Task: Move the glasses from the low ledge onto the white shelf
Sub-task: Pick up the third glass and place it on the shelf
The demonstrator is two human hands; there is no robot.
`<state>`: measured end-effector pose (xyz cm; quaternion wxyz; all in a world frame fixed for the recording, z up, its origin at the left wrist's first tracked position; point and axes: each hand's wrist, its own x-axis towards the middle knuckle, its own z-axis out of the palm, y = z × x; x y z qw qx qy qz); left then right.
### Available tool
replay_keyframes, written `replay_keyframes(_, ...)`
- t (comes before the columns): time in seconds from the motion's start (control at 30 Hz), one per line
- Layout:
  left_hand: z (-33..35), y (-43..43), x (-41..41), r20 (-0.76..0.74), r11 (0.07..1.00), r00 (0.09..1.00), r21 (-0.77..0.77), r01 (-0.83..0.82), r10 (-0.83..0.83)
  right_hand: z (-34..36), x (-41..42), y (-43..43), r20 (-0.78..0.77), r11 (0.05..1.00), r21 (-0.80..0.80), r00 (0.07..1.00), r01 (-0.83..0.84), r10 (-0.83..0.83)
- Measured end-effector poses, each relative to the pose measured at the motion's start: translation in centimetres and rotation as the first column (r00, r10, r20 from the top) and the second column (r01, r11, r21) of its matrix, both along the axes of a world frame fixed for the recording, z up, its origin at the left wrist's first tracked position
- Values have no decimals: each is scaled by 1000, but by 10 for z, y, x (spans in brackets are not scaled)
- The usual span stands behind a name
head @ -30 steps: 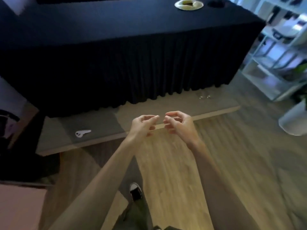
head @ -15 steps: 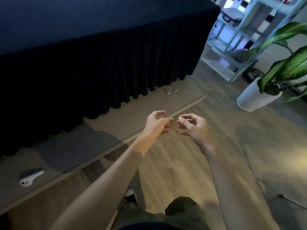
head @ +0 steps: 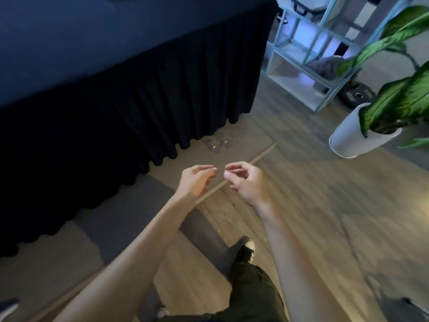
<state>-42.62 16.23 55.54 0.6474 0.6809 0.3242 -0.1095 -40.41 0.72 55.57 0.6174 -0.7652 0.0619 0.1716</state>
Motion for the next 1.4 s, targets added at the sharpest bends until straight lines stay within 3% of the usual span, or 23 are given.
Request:
replay_keyframes(0.1,-10,-19,52,-37,997,997,46,-59,60,-7,59,-19,-24,998,-8,998,-61,61)
replay_keyframes(0.23,-17,-31,106,-94,959,967,-138,-249,237,-15,129,-33,-30,987,-62,989,-145,143)
replay_keyframes(0.3,-26,-30,128,-124,938,948,-153,-311,294,-18,158,-34,-34,980,-80,984,-180,178)
replay_keyframes(0.47,-53,-26,181,-182,949,945,-117,-294,270,-37,218,-19,-90,953,-140,962,-270,259)
replay_keyframes(0.63,-99,-23,243,-248,882,915,-277,-382,319,-71,268,-3,-210,933,-158,935,-323,287)
replay_keyframes(0.7,-123,-22,265,-299,873,899,-276,-402,320,-90,287,1,-290,936,-159,921,-313,259)
replay_keyframes(0.9,-207,-25,311,-353,912,879,-133,-388,322,-182,348,-4,-297,917,-214,917,-336,267)
replay_keyframes(1.13,-328,-44,345,-423,819,792,-174,-548,440,-331,408,-19,-234,892,-279,926,-355,295)
replay_keyframes(1.4,-464,-77,395,-517,694,669,-184,-696,534,-475,466,-4,-116,783,-418,882,-461,457)
